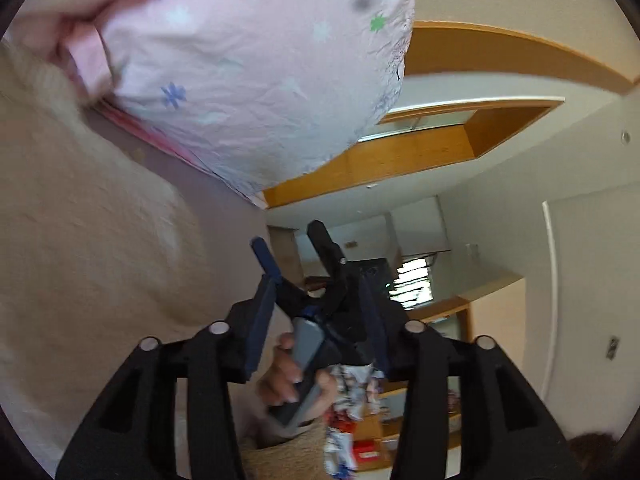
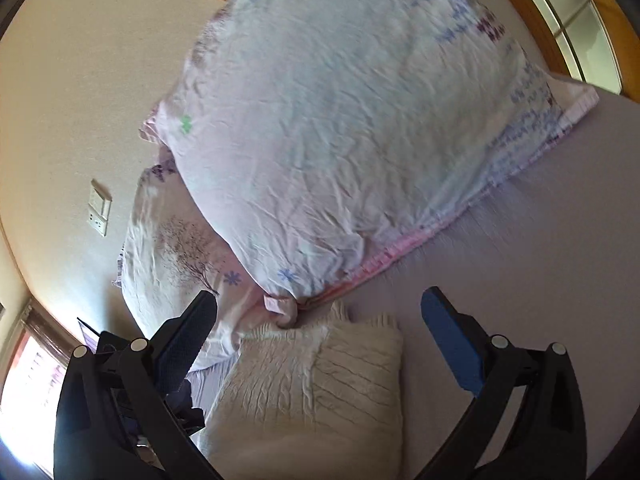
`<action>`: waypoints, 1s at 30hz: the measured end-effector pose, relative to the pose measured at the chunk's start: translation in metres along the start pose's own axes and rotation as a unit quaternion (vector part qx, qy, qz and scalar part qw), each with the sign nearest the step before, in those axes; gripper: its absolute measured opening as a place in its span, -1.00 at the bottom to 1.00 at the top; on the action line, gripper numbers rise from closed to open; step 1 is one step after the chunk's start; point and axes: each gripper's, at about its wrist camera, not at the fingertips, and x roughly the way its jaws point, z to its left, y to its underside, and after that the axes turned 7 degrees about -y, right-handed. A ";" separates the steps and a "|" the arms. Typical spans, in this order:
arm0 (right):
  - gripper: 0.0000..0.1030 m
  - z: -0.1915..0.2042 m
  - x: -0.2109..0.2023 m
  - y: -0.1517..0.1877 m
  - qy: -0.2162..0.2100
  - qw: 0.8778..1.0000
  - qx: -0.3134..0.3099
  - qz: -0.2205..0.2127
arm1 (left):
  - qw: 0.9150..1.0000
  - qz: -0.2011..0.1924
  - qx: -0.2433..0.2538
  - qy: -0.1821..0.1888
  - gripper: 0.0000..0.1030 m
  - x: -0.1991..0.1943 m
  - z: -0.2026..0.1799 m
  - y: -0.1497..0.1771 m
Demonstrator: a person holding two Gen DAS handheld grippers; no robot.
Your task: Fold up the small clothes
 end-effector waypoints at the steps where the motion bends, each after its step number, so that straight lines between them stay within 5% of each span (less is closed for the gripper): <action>1: 0.97 -0.002 0.003 0.000 -0.002 1.000 0.007 0.012 | 0.999 -0.020 0.019 -0.028 0.15 -0.015 -0.002 0.000; 3: 0.97 -0.003 0.014 0.005 0.005 0.999 0.012 0.051 | 0.990 -0.070 0.054 -0.108 0.39 -0.052 -0.003 0.003; 6: 0.97 -0.005 0.038 0.017 0.040 0.993 0.006 0.114 | 0.963 -0.097 0.078 -0.239 0.50 -0.082 0.002 0.004; 10: 0.90 -0.014 0.053 0.029 0.045 0.987 0.020 0.155 | 0.951 -0.050 0.044 -0.303 0.54 -0.079 0.035 0.002; 12: 0.71 -0.016 0.057 0.033 0.039 0.985 0.022 0.166 | 0.944 -0.031 0.046 -0.325 0.54 -0.067 0.047 0.005; 14: 0.53 -0.016 0.061 0.037 0.044 0.983 0.021 0.178 | 0.940 -0.022 0.051 -0.336 0.54 -0.057 0.051 0.005; 20: -0.18 -0.015 0.065 0.043 0.057 0.981 0.014 0.184 | 0.946 -0.045 0.042 -0.318 0.55 -0.037 0.058 0.004; 23: -0.41 -0.016 0.063 0.044 0.035 0.983 0.029 0.178 | 0.946 -0.050 0.050 -0.316 -0.04 -0.042 0.059 0.009; 24: -0.43 -0.015 0.061 0.044 0.024 0.984 0.033 0.176 | 0.953 -0.052 0.047 -0.294 -0.17 -0.052 0.057 0.010; 27: -0.49 0.001 0.065 0.052 -0.049 0.980 0.049 0.186 | 0.968 -0.056 0.044 -0.242 -0.30 -0.089 0.048 0.012; 28: -0.49 0.015 0.071 0.061 -0.084 0.975 0.040 0.201 | 0.965 -0.063 0.058 -0.248 -0.30 -0.101 0.042 0.016; 30: -0.47 0.038 0.088 0.077 -0.090 0.970 0.001 0.228 | 0.945 -0.076 0.106 -0.300 -0.24 -0.125 0.031 0.023</action>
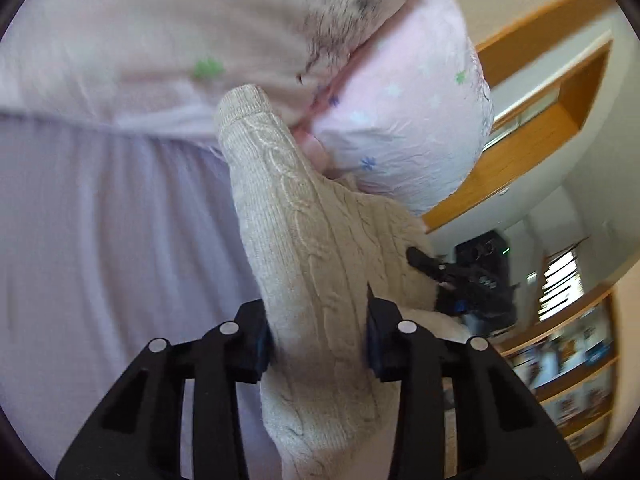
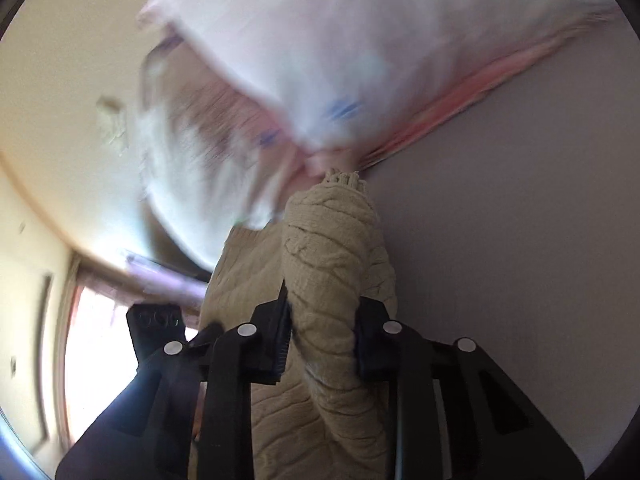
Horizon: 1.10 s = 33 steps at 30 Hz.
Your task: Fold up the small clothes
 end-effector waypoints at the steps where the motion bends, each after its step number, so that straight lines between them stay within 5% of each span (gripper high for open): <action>1: -0.44 0.006 0.009 0.002 0.018 1.000 -0.012 0.010 | 0.999 -0.003 0.014 -0.031 -0.17 -0.007 0.004 0.000; 3: -0.12 0.010 0.018 0.005 0.071 0.997 -0.026 0.021 | 0.997 0.003 0.001 -0.076 -0.11 -0.010 0.021 0.002; 5: 0.18 0.005 0.008 0.003 0.084 0.996 -0.017 0.003 | 0.997 0.011 -0.032 -0.070 -0.06 -0.007 0.039 0.006; 8: 0.20 -0.004 -0.005 0.001 0.060 0.998 0.004 -0.011 | 0.998 0.001 -0.038 -0.059 -0.01 -0.008 0.041 0.009; 10: -0.05 0.000 -0.002 0.002 0.069 0.998 -0.014 -0.003 | 0.998 0.001 -0.029 -0.062 0.05 -0.010 0.039 0.010; 11: -0.68 0.005 0.003 0.004 0.082 0.996 -0.034 0.002 | 0.998 0.003 -0.027 -0.063 0.06 -0.013 0.040 0.010; 14: -0.70 0.020 0.000 0.002 0.135 0.985 -0.096 -0.045 | 0.998 0.006 -0.027 -0.060 0.08 -0.009 0.041 0.013; 16: -0.71 0.032 -0.002 0.005 0.202 0.964 -0.152 -0.080 | 0.998 0.013 -0.029 -0.051 0.14 -0.003 0.041 0.013; 19: -0.82 0.030 0.010 0.005 0.286 0.936 -0.188 -0.081 | 0.998 0.014 -0.014 -0.056 0.19 0.002 0.034 0.016; 20: -0.81 0.021 0.016 0.003 0.296 0.937 -0.172 -0.064 | 0.998 0.011 -0.003 -0.064 0.19 0.002 0.030 0.017; 23: -0.69 0.010 -0.002 -0.001 0.256 0.958 -0.112 -0.068 | 0.996 -0.003 0.018 -0.086 0.18 -0.008 0.018 0.019; 25: -0.59 0.018 -0.041 0.004 0.189 0.972 -0.074 -0.115 | 0.997 -0.024 0.026 -0.075 0.18 -0.030 0.013 0.023; 27: 0.16 0.029 -0.074 0.020 0.127 0.979 -0.074 -0.144 | 0.996 -0.050 0.045 -0.065 0.22 -0.055 0.007 0.030; 28: 0.25 0.035 -0.089 0.033 0.113 0.979 -0.080 -0.149 | 0.995 -0.061 0.059 -0.058 0.28 -0.065 0.003 0.034; 31: 0.24 0.044 -0.085 0.059 0.110 0.982 -0.077 -0.134 | 0.991 -0.081 0.109 -0.015 0.42 -0.087 -0.022 0.051; 33: 0.03 0.039 -0.081 0.075 0.103 0.986 -0.062 -0.117 | 0.987 -0.076 0.144 0.008 0.45 -0.085 -0.044 0.063</action>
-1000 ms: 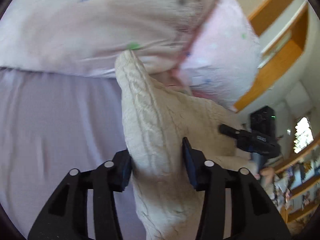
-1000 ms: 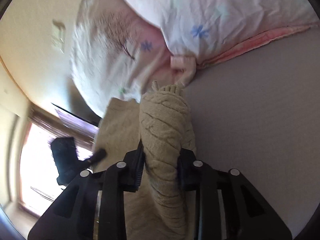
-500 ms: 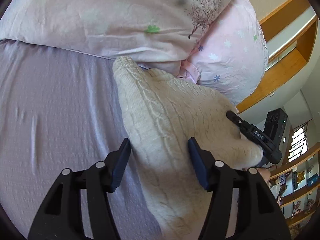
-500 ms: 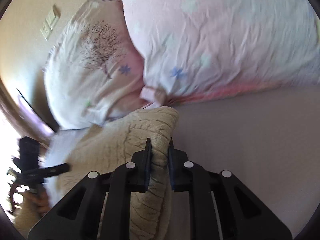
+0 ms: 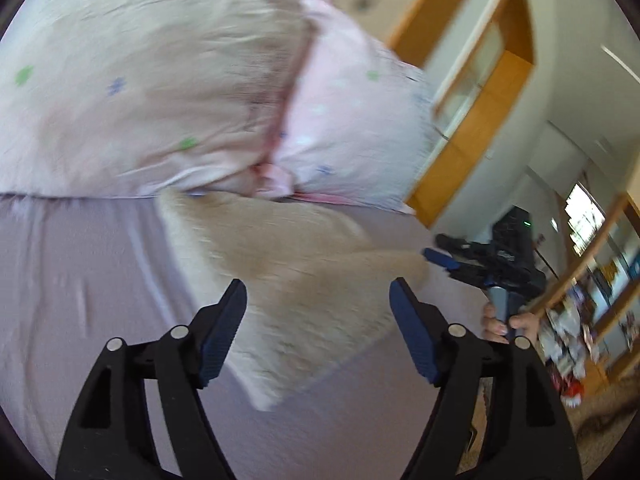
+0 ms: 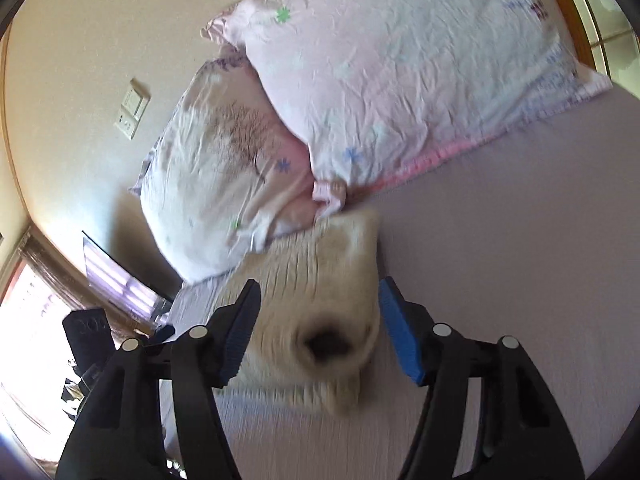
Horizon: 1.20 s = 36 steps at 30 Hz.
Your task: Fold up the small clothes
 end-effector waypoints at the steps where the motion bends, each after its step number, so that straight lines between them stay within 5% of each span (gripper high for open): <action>1: -0.03 -0.004 -0.003 0.005 -0.003 1.000 0.007 0.008 | 1.000 0.007 0.020 0.007 0.46 0.005 -0.012 0.003; 4: -0.12 -0.009 0.010 0.014 -0.005 1.000 0.011 0.024 | 0.997 0.042 0.068 0.004 0.47 0.032 -0.040 0.014; 6: -0.74 -0.003 0.017 0.019 -0.022 0.999 -0.002 0.033 | 0.994 0.076 0.075 -0.007 0.47 0.055 -0.042 0.021; 7: -0.80 0.000 0.016 0.022 -0.024 0.999 -0.009 0.037 | 0.993 0.089 0.076 -0.020 0.46 0.061 -0.040 0.024; 11: -0.82 -0.002 0.007 0.042 0.032 0.997 -0.017 0.068 | 0.989 0.132 0.052 -0.040 -0.37 0.069 -0.006 0.037; 15: -0.81 -0.024 0.001 0.053 0.063 0.994 0.023 0.087 | 0.988 0.149 0.027 -0.037 -0.76 0.060 0.018 0.042; 17: -0.76 -0.022 -0.004 0.048 0.035 0.996 0.031 0.079 | 0.988 0.148 0.026 -0.031 -0.65 0.056 0.017 0.041; 19: -0.39 -0.020 -0.011 0.035 0.006 0.997 0.043 0.058 | 0.990 0.137 0.040 -0.019 -0.26 0.048 0.010 0.043; 21: 0.24 -0.020 -0.020 0.014 0.000 0.999 0.045 0.021 | 0.990 0.127 0.063 -0.011 0.11 0.043 0.000 0.045; 23: 0.24 -0.031 -0.009 -0.009 0.017 0.998 0.063 0.014 | 0.988 0.125 0.086 -0.024 0.20 0.042 -0.009 0.048; 28: -0.02 -0.050 0.058 -0.031 0.011 0.991 0.098 0.088 | 0.989 0.127 0.072 -0.016 0.25 0.044 -0.007 0.047; 29: -0.62 -0.048 0.073 -0.030 0.015 0.991 0.084 0.107 | 0.990 0.125 0.066 -0.012 0.25 0.042 -0.005 0.047; 30: -0.85 -0.045 0.082 -0.028 0.036 0.991 0.061 0.113 | 0.991 0.124 0.058 -0.007 0.25 0.041 -0.002 0.046; 33: -0.85 -0.035 0.085 -0.026 0.146 0.986 -0.007 0.077 | 0.993 0.112 0.035 0.007 0.25 0.030 0.005 0.046; 36: -0.84 -0.017 0.083 -0.016 0.187 0.978 -0.055 0.067 | 0.996 0.092 0.014 -0.018 0.43 0.015 0.012 0.047</action>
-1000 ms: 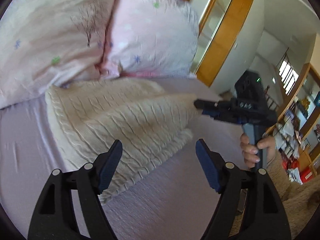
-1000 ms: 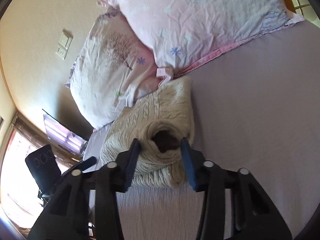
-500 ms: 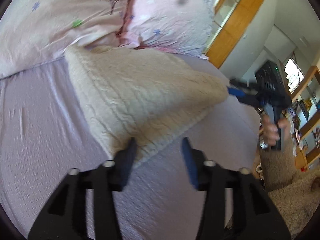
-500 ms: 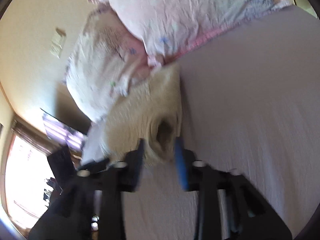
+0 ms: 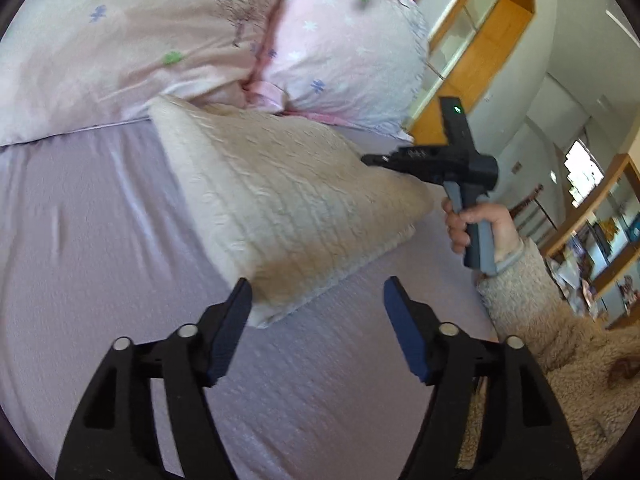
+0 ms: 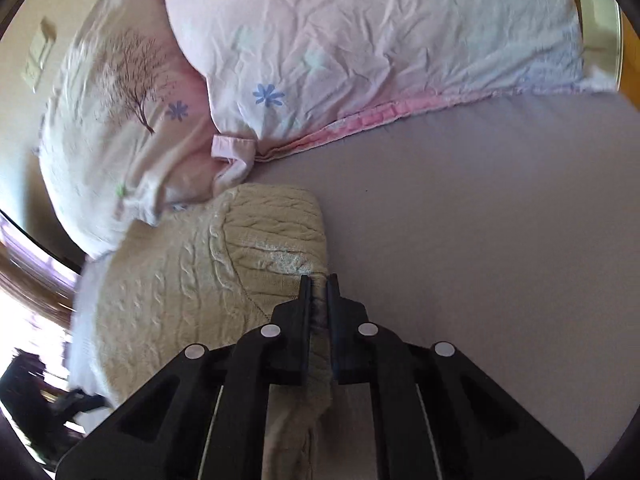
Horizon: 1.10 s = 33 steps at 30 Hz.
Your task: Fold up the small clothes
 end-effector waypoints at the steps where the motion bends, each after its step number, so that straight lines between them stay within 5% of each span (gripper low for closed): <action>1: -0.81 0.007 -0.007 0.005 0.007 1.000 -0.015 -0.011 | 1.000 -0.006 -0.007 -0.013 0.54 -0.004 0.001 0.003; 2: -0.74 0.015 -0.020 0.012 0.011 0.999 -0.028 -0.030 | 0.999 -0.011 -0.021 -0.026 0.61 -0.009 0.004 0.007; 4: -0.25 0.020 -0.046 0.022 -0.008 0.997 -0.035 -0.062 | 0.998 -0.013 -0.043 -0.043 0.68 -0.010 0.007 0.010; 6: 0.70 0.024 -0.082 0.045 -0.050 0.993 -0.044 -0.102 | 0.993 -0.006 -0.071 -0.090 0.87 -0.012 0.007 0.016; 9: 0.84 0.026 -0.106 0.064 -0.063 0.990 -0.054 -0.115 | 0.986 -0.005 -0.107 -0.127 0.96 -0.010 0.003 0.023; 14: 0.94 0.039 -0.095 0.096 0.013 0.995 -0.083 -0.061 | 0.971 0.015 -0.120 -0.206 0.96 0.004 -0.013 0.026; 19: 0.97 0.062 -0.069 0.117 0.054 0.989 -0.137 -0.022 | 0.966 0.040 -0.111 -0.230 0.96 0.025 -0.027 0.026; 26: 0.97 0.062 -0.035 0.125 0.090 0.986 -0.136 0.034 | 0.954 0.058 -0.076 -0.285 0.96 0.045 -0.040 0.022; 33: 0.97 0.066 -0.031 0.128 0.104 0.982 -0.150 0.044 | 0.946 0.059 -0.045 -0.314 0.97 0.058 -0.045 0.017</action>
